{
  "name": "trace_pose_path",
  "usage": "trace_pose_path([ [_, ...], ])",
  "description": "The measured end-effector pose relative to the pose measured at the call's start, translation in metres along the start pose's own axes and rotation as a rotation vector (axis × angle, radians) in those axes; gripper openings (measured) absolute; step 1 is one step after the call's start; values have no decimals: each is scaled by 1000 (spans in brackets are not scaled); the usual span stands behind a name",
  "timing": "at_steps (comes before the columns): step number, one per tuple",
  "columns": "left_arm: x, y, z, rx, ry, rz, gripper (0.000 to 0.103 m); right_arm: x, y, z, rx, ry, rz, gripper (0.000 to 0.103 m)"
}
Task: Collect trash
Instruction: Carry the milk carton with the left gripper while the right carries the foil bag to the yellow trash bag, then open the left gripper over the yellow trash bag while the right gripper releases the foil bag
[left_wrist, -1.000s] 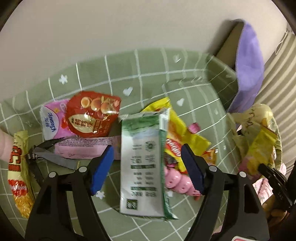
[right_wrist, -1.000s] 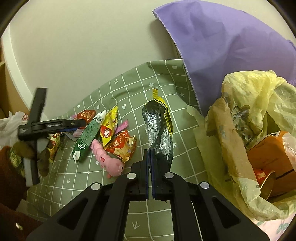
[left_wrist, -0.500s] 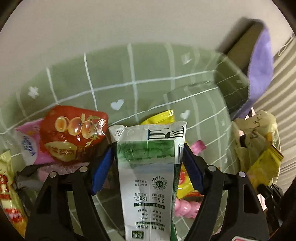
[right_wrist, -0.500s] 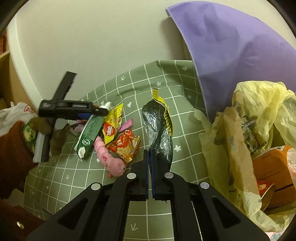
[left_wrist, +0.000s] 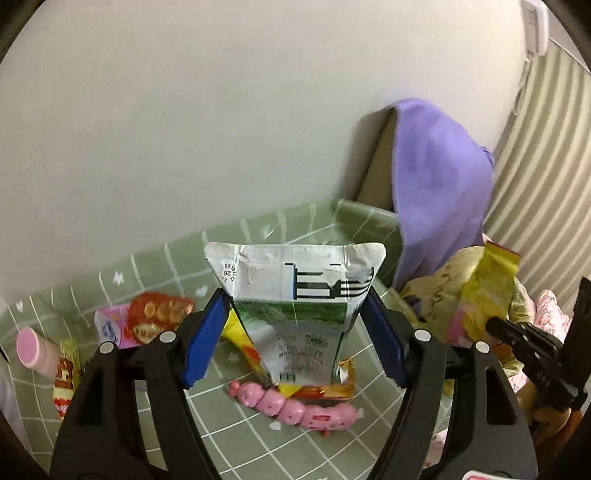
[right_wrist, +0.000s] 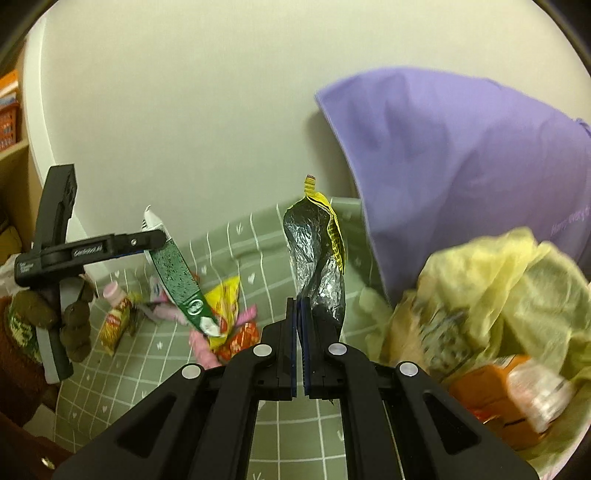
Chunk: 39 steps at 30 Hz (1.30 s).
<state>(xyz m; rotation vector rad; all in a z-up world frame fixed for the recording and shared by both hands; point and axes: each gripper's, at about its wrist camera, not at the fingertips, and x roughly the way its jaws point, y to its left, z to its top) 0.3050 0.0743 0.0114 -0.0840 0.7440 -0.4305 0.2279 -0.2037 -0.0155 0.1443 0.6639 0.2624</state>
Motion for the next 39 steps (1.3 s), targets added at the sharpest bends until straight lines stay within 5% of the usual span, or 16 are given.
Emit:
trace_pose_path([
  [7, -19, -55, 33, 92, -95, -103, 69, -43, -9, 23, -4, -117, -44, 4],
  [14, -37, -127, 70, 184, -181, -350, 69, -112, -35, 31, 5, -221, -211, 4],
  [19, -28, -184, 77, 230, -163, -529, 69, -153, -68, 29, 67, -240, -325, 5],
  [24, 7, -238, 67, 274, -85, -631, 69, -157, -95, 17, 160, -184, -296, 5],
  [31, 91, -272, 20, 409, 101, -543, 68, -108, -134, -15, 304, -45, -182, 5],
  [39, 155, -266, -23, 496, 206, -389, 68, -63, -160, -37, 295, 57, -232, 5],
])
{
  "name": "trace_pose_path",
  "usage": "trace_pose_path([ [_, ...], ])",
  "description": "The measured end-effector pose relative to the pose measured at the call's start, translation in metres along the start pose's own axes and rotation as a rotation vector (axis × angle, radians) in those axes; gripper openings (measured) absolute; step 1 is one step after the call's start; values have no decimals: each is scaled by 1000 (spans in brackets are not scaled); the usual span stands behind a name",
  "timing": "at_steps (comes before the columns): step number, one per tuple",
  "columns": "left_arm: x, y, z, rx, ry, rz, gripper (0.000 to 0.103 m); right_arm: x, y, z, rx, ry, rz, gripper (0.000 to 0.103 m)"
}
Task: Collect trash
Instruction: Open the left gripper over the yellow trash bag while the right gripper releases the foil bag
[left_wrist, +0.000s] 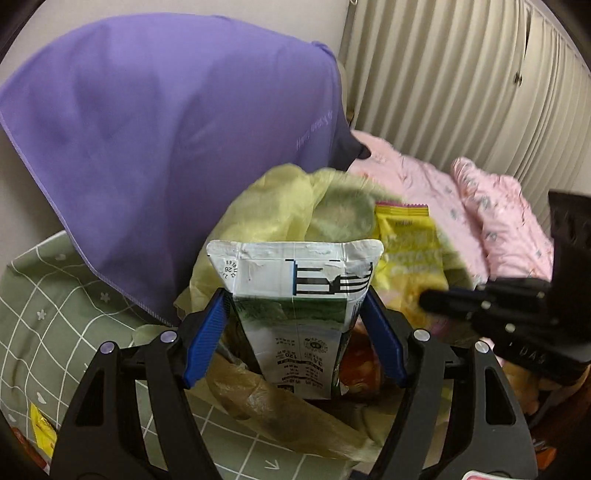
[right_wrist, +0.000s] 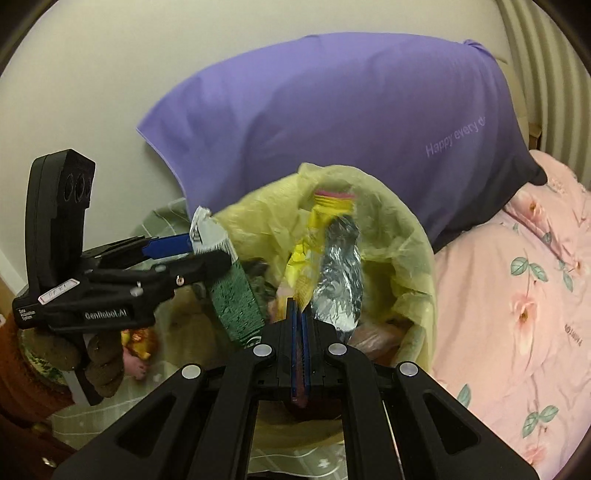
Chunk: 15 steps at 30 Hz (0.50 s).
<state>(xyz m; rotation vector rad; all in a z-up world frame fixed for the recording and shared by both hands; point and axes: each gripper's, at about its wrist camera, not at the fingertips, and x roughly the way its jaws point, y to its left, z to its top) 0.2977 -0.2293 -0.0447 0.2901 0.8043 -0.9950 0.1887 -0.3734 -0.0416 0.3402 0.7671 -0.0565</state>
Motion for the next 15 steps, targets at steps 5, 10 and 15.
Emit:
trace_pose_path([
  [5, 11, -11, 2, 35, 33, 3, 68, 8, 7, -3, -75, 0, -51, 5],
  [10, 15, -9, 7, -21, 38, -46, 68, 5, 7, -5, -100, -3, -84, 4],
  [15, 6, 16, 14, -185, 24, -163, 71, -1, 9, -8, -102, -15, -92, 5],
])
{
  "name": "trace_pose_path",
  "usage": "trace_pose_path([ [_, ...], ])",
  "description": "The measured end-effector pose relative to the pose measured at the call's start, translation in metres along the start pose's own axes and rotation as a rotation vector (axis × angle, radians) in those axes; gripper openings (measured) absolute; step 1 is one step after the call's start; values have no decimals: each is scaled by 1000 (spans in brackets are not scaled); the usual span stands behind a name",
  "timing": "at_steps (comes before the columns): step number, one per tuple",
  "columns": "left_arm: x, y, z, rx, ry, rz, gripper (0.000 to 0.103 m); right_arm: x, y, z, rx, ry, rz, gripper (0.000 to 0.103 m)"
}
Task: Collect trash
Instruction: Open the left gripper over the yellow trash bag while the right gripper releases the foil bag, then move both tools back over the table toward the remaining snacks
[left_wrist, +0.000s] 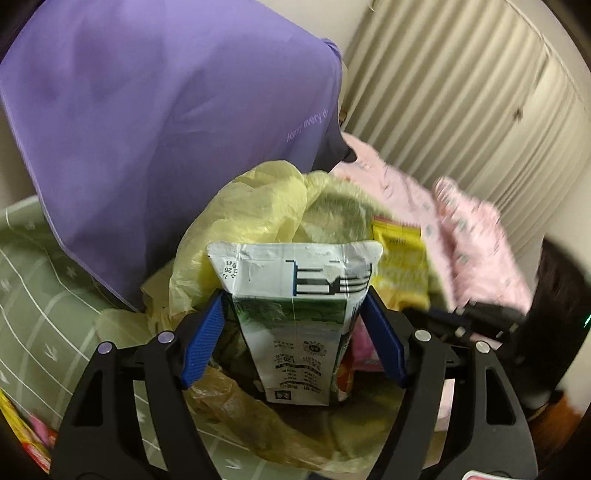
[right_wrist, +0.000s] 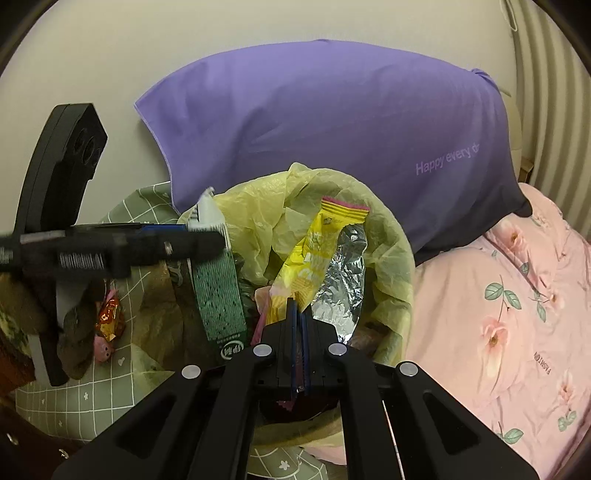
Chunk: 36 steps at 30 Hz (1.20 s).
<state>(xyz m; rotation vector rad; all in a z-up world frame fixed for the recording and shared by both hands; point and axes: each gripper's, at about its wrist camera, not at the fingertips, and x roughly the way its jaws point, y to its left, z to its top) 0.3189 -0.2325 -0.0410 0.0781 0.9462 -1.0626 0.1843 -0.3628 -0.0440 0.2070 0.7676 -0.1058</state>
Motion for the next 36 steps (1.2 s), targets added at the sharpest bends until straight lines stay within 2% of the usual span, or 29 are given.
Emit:
trace_pose_path([
  [3, -11, 3, 3, -32, -22, -21, 80, -3, 0, -1, 2, 4, -3, 8],
  [4, -17, 2, 5, -33, -34, -22, 81, -4, 1, -1, -2, 2, -16, 17],
  [5, -23, 0, 6, -34, -45, -24, 82, -4, 2, -1, -6, -1, -25, 31],
  [7, -36, -4, 7, -35, -76, -19, 82, -7, 4, -1, -10, -10, -24, 39],
  [13, -94, 6, -10, -67, -214, 82, 82, -21, 14, 7, -40, -48, -19, 39],
  [15, -111, 17, -25, -83, -255, 139, 82, -24, 21, 11, -52, -63, -4, 39],
  [18, -129, 39, -49, -132, -272, 226, 82, -28, 37, 17, -66, -85, 34, 39],
  [21, -144, 62, -81, -180, -269, 343, 82, -29, 58, 24, -91, -108, 99, 39],
  [23, -158, 77, -105, -217, -270, 419, 82, -29, 75, 30, -102, -136, 175, 40],
  [25, -171, 90, -124, -245, -276, 475, 82, -27, 87, 35, -108, -150, 229, 48],
  [27, -191, 107, -148, -275, -283, 556, 82, -21, 101, 39, -109, -155, 289, 51],
  [29, -209, 122, -168, -316, -296, 625, 82, -15, 112, 43, -115, -141, 330, 58],
  [33, -252, 155, -212, -449, -352, 770, 82, 1, 141, 44, -143, -113, 421, 60],
  [36, -278, 179, -251, -575, -382, 843, 82, 16, 163, 41, -166, -69, 487, 61],
])
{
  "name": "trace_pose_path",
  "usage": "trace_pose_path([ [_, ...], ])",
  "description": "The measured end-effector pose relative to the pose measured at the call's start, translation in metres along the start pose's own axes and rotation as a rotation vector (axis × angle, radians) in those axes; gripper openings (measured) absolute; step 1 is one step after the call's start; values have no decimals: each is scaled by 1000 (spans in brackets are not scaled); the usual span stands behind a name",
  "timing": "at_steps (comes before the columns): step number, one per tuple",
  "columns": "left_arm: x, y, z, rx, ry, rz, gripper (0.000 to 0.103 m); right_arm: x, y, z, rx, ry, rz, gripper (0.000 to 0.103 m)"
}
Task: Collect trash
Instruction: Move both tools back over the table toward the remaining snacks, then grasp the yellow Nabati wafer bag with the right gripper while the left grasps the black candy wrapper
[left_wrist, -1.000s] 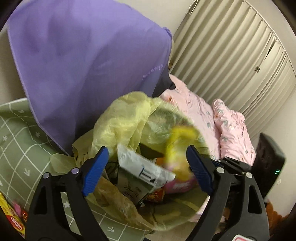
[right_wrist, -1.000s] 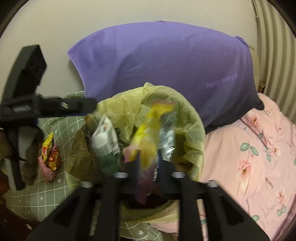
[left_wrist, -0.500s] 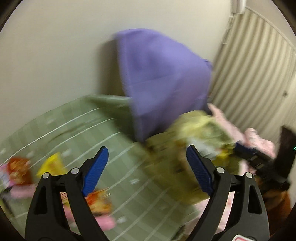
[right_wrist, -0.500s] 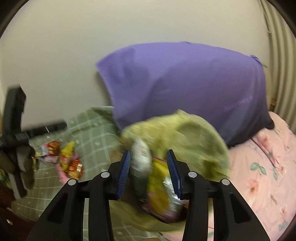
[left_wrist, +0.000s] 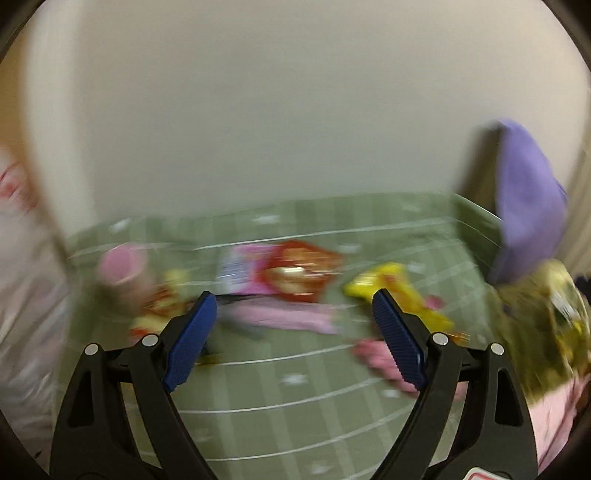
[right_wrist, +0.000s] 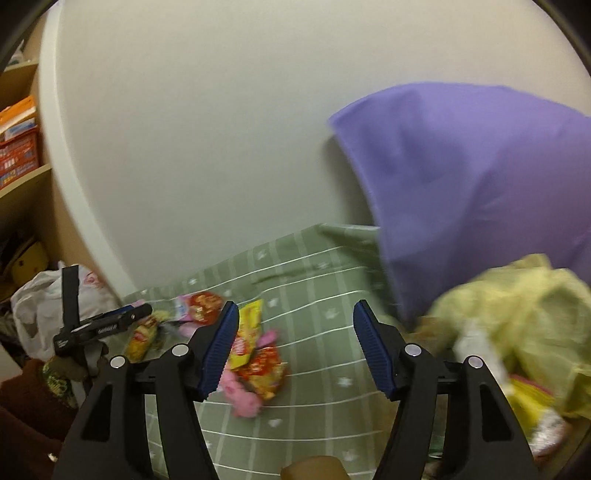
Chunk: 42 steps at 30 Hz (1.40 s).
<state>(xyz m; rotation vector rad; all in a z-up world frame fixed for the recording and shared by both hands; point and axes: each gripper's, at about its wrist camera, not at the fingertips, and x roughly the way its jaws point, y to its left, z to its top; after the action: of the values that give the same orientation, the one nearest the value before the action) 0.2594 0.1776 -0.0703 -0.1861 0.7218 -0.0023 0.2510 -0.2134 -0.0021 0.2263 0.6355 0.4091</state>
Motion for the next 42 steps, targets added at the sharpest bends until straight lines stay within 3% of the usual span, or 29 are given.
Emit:
trace_pose_path([
  [4, 2, 49, -14, -86, 44, 55, 82, 24, 21, -6, -49, 73, 54, 61],
  [9, 6, 77, -28, -134, 98, 67, 82, 51, 41, -13, -116, 160, 42, 61],
  [18, 0, 51, -36, -98, 123, 24, 82, 125, 63, -39, -229, 328, 30, 61],
  [25, -13, 49, -45, -59, 131, 59, 82, 192, 83, -36, -274, 375, 89, 59],
  [31, -29, 62, -50, -69, 109, 97, 82, 254, 84, -36, -258, 530, 37, 36],
  [34, -34, 71, -49, -89, 91, 111, 82, 257, 81, -41, -213, 567, 104, 17],
  [42, -24, 97, -38, -156, 43, 101, 82, 205, 83, -34, -240, 443, 91, 15],
])
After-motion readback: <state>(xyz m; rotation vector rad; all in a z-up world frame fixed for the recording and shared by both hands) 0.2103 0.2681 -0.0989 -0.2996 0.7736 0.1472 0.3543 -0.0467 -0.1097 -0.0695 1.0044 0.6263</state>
